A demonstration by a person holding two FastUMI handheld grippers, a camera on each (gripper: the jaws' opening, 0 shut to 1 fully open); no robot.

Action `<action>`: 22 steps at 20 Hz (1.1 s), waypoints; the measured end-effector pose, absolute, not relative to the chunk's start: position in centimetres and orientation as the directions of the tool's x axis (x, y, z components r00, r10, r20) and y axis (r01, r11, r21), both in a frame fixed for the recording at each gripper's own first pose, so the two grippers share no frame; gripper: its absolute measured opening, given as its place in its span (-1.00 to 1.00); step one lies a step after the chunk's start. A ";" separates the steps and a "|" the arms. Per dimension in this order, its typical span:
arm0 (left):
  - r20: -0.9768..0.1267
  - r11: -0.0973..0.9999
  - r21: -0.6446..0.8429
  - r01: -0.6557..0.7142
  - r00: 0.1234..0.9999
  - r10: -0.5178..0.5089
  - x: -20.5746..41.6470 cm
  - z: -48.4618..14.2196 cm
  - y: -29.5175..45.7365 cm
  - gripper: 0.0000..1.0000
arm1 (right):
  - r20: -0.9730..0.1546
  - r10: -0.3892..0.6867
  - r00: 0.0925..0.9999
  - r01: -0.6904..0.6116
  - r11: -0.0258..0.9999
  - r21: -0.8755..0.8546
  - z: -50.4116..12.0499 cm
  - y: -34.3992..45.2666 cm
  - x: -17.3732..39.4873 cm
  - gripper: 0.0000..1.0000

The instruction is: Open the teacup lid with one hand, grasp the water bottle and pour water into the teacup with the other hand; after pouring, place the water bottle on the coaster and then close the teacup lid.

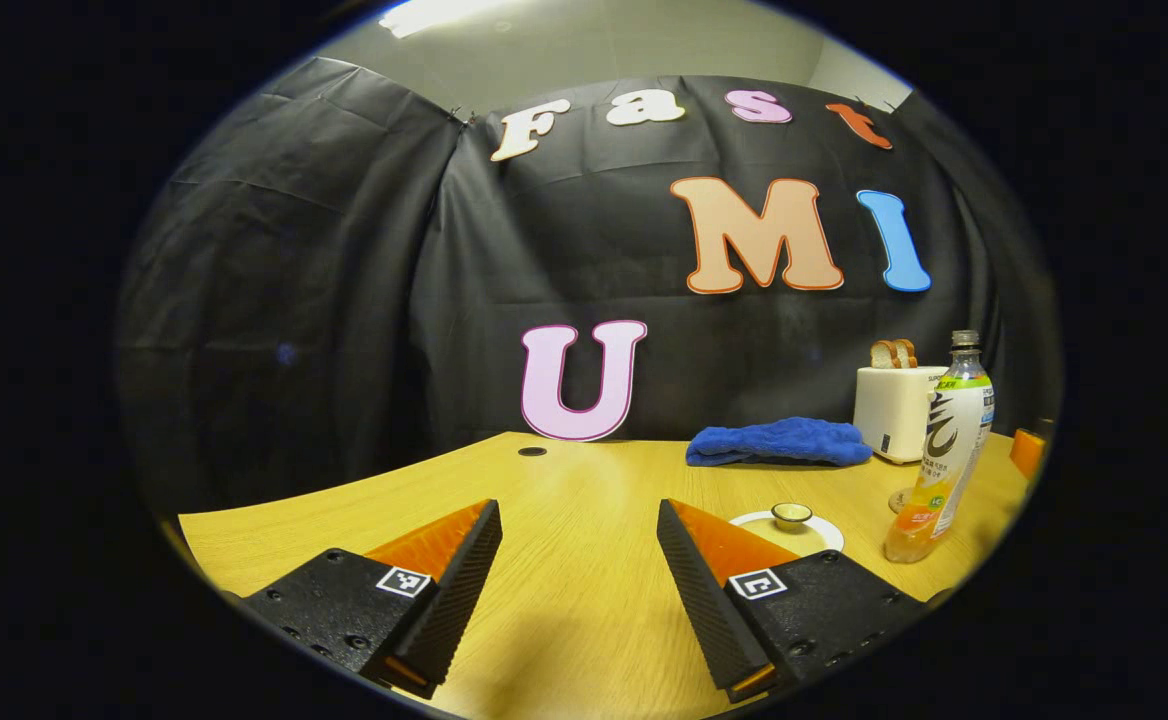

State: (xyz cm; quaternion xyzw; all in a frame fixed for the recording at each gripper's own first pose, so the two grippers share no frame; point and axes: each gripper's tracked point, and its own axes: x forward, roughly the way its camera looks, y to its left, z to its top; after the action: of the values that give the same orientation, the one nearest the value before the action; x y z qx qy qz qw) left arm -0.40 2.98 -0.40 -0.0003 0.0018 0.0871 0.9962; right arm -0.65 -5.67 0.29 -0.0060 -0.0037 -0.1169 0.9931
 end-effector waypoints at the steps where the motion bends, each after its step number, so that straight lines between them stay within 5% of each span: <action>1: -0.002 0.986 -0.001 -0.165 0.986 0.165 -0.3 -0.3 2.8 0.84 | 0.009 -0.232 0.973 0.232 0.973 -0.011 0.3 -5.7 -0.7 0.79; 22: 0.010 0.943 -0.010 0.331 0.943 -0.331 2.4 -0.3 -7.1 0.79 | 0.007 -0.209 0.978 0.209 0.978 -0.010 0.2 -5.3 -0.6 0.84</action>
State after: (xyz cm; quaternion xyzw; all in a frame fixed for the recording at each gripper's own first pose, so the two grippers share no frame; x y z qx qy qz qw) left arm 2.44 -7.08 -0.32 -0.0056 -0.0041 -0.1681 0.9857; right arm -0.56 -5.29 0.23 -0.0053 -0.0030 -0.1049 0.9945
